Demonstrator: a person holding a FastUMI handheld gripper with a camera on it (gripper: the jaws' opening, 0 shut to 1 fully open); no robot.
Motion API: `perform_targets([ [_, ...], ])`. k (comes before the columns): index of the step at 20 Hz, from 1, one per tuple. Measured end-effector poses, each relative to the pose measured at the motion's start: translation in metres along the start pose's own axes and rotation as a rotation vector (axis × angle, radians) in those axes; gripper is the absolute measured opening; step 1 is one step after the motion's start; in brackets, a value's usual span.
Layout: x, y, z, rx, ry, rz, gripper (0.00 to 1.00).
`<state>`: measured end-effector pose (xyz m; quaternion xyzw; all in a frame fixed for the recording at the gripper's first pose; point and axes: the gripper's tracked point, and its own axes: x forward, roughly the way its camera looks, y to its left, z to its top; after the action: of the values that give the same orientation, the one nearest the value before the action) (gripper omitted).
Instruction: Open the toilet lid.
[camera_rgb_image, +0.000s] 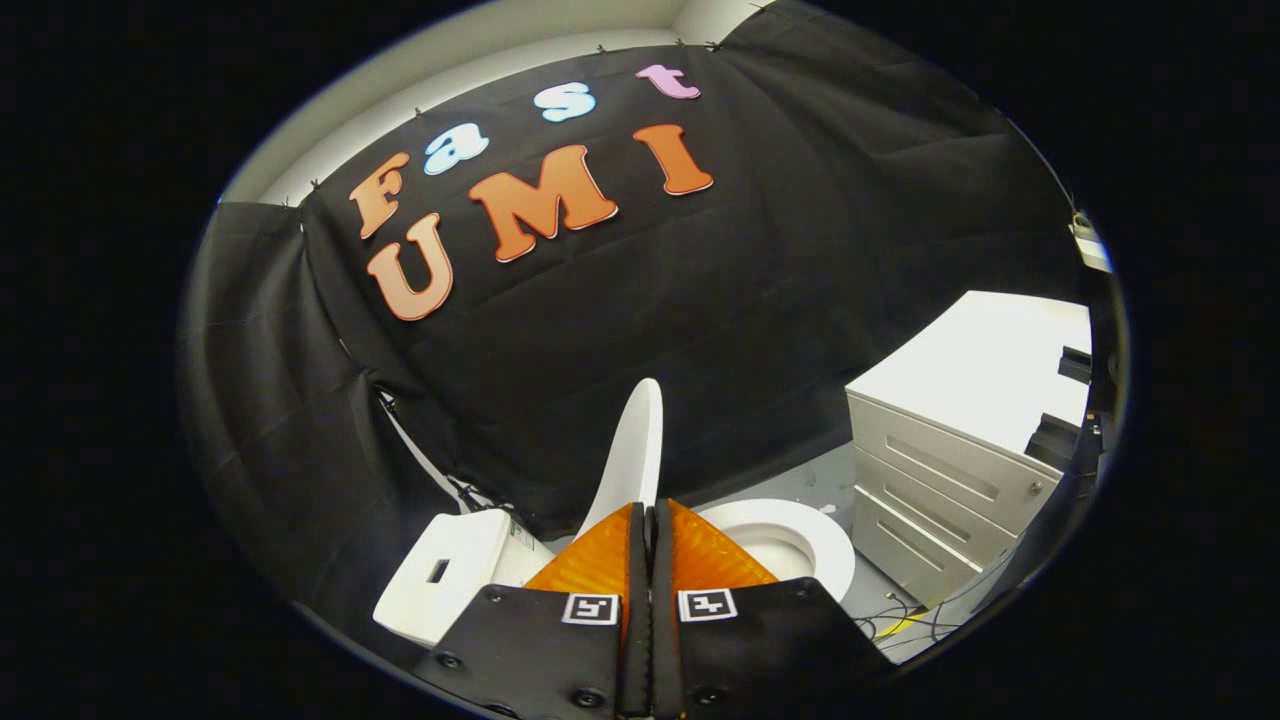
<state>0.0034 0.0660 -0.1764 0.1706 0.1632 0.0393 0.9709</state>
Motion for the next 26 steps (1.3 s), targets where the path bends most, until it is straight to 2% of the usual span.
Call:
perform_targets([
  [4, -0.003, 0.02, 0.003, -0.02, -0.002, 0.021, 0.08],
  [17, -0.015, 0.125, 0.006, -0.2, 0.0, 0.12, 0.08],
  [26, -0.019, 0.186, -0.007, -0.296, 0.008, 0.148, 0.08],
])
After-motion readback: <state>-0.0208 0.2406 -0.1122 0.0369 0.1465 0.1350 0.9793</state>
